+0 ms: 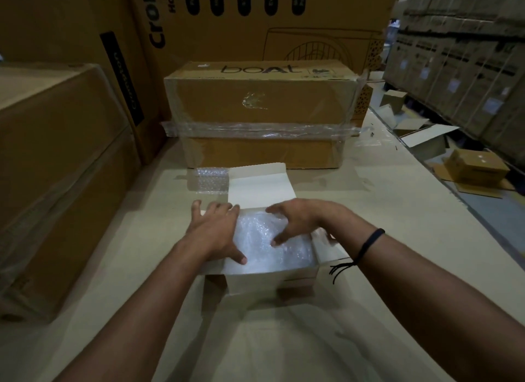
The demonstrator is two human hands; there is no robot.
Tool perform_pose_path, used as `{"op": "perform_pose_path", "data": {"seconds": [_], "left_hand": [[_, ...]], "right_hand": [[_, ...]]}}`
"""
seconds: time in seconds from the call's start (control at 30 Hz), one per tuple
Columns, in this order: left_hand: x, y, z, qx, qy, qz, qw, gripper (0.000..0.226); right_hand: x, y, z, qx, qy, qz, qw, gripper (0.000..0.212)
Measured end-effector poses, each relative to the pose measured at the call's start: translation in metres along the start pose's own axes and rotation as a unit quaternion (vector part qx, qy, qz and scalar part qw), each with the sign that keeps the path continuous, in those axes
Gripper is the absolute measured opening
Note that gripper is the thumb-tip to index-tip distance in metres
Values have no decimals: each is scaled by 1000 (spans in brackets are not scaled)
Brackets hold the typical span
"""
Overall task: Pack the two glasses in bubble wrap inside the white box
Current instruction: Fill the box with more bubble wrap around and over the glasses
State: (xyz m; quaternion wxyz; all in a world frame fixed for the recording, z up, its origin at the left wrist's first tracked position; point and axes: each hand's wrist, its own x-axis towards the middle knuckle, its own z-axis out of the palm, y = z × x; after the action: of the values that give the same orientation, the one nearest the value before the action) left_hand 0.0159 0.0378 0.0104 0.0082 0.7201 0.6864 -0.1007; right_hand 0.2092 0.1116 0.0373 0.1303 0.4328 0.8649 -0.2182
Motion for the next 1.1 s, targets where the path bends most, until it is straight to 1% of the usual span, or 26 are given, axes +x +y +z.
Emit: {"op": "perform_pose_path", "data": {"seconds": [0.07,0.13,0.23,0.37,0.43,0.47,0.53,0.57,0.6,0.63,0.67,0.7,0.77,0.87,0.93,1.0,1.1], "left_hand": [[-5,-7,0,-16,-27,-9,999,103],[-7,-8,3,4,-57,-4,998,97],[-11,-2,14,42,-64,0,997,99],[-18,2,23,32,-49,-17,998,99],[-24,2,21,21,-16,-24,999,97],[-28,3,20,11,13,-31,999,93],[-39,4,21,-29,93,-46,994,71],[-46,6,22,-45,132,-44,989,56],[-51,8,26,-46,156,-33,986,41],[-56,10,29,-44,160,-19,986,34],[-60,13,33,-45,147,-6,988,39],[-64,15,37,-46,128,2,991,48],[-67,18,42,-51,104,8,993,61],[-69,19,44,-57,85,17,995,69],[-69,20,45,-59,74,21,995,70],[-69,19,46,-62,63,17,996,68],[-71,19,43,-81,52,11,995,62]], "right_hand": [[5,-5,5,14,41,-27,999,77],[15,-9,17,-15,35,-28,999,73],[26,-13,31,-81,17,-25,996,73],[32,-17,29,-95,-4,-18,995,78],[31,-18,19,-83,-9,-16,996,75],[33,-19,14,-71,7,-25,997,69],[37,-20,6,-45,61,-53,996,51],[39,-23,4,-36,81,-63,994,48],[42,-26,4,-31,90,-73,993,52],[44,-31,5,-33,88,-83,992,59],[47,-35,8,-43,77,-91,992,64],[51,-39,12,-58,60,-98,992,67],[59,-44,21,-102,24,-101,989,67],[68,-47,28,-162,3,-106,981,67],[67,-46,26,-164,5,-115,980,67],[62,-41,22,-122,50,-130,983,61],[51,-26,20,-56,151,-150,975,41]]}}
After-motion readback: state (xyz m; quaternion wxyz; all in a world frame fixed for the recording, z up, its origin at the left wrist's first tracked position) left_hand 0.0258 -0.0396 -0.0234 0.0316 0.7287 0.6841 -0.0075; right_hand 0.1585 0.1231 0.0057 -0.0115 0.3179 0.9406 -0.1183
